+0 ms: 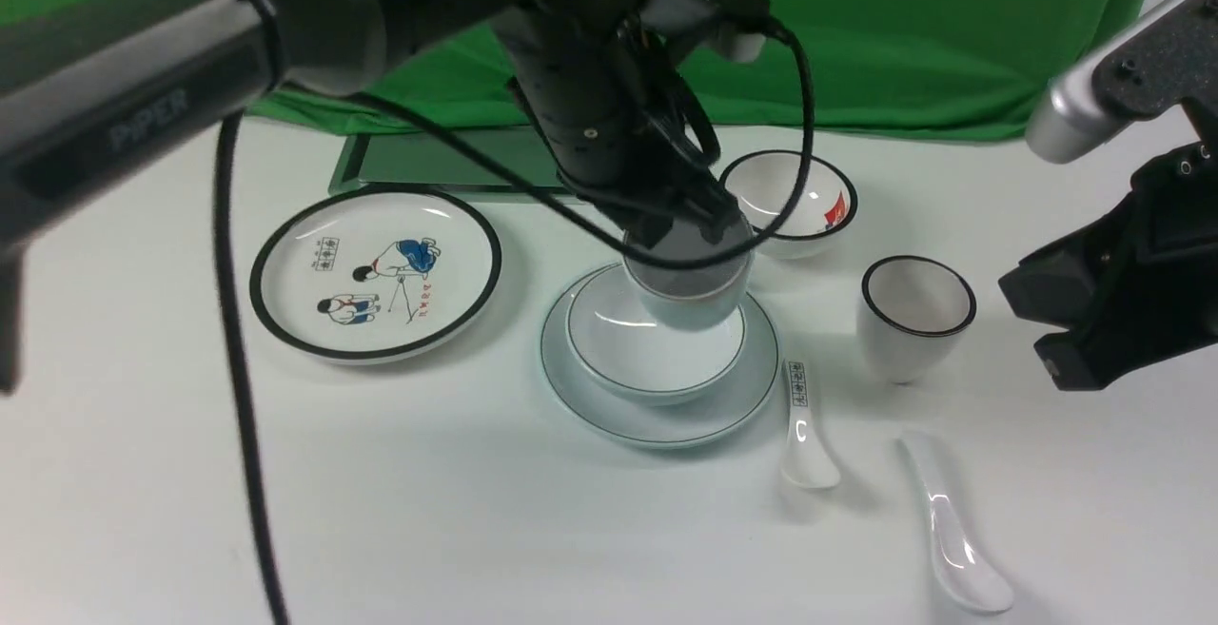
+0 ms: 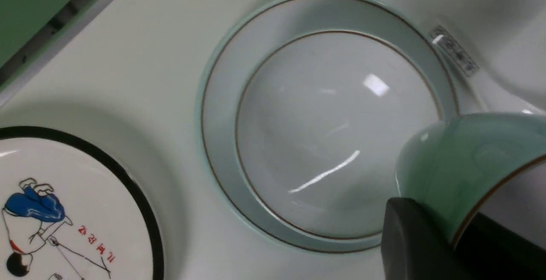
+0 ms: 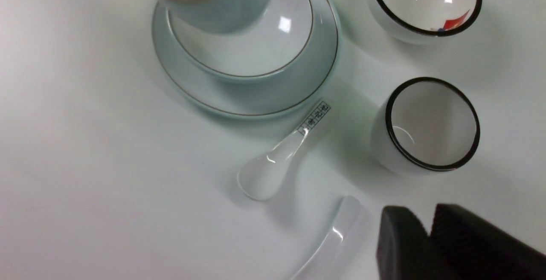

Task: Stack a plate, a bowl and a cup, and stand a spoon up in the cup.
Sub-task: Use the left arm to put the blue teacup into the blue rice bowl in the middle

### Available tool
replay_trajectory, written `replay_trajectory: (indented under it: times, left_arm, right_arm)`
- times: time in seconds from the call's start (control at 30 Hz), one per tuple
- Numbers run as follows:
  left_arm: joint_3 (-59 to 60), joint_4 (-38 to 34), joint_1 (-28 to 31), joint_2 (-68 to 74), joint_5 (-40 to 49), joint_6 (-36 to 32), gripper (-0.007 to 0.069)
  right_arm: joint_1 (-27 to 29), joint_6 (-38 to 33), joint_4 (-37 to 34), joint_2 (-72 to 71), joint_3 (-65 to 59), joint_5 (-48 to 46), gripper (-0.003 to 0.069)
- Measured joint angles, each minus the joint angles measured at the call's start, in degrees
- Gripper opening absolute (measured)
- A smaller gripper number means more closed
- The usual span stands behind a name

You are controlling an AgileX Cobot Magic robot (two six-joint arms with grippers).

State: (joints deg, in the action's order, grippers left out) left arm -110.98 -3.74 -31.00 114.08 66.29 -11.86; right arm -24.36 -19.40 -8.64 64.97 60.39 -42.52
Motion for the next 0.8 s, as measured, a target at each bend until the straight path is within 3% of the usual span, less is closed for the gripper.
replay_trajectory:
  times: [0.23,0.63,0.73,0.8]
  left_arm:
    - [-7.5,0.0,3.6,12.2,3.1,0.0,-0.0007]
    - [-8.6,-3.0,3.6,14.9,2.8,-0.2,0.0015]
    - [-8.6,-2.0,3.6,14.9,2.8,-0.2,0.0076]
    - [-9.0,-1.0,3.6,14.6,3.2,0.0,0.0147]
  right_arm:
    - [0.0,0.0,0.0,0.0,0.0,0.0,0.0148]
    - [0.0,0.1,0.0,1.9,0.0,-0.2,0.0165]
    - [0.0,1.8,0.0,3.7,0.0,-1.1,0.0231]
    - [0.0,2.8,0.0,5.1,0.0,-2.4,0.0330]
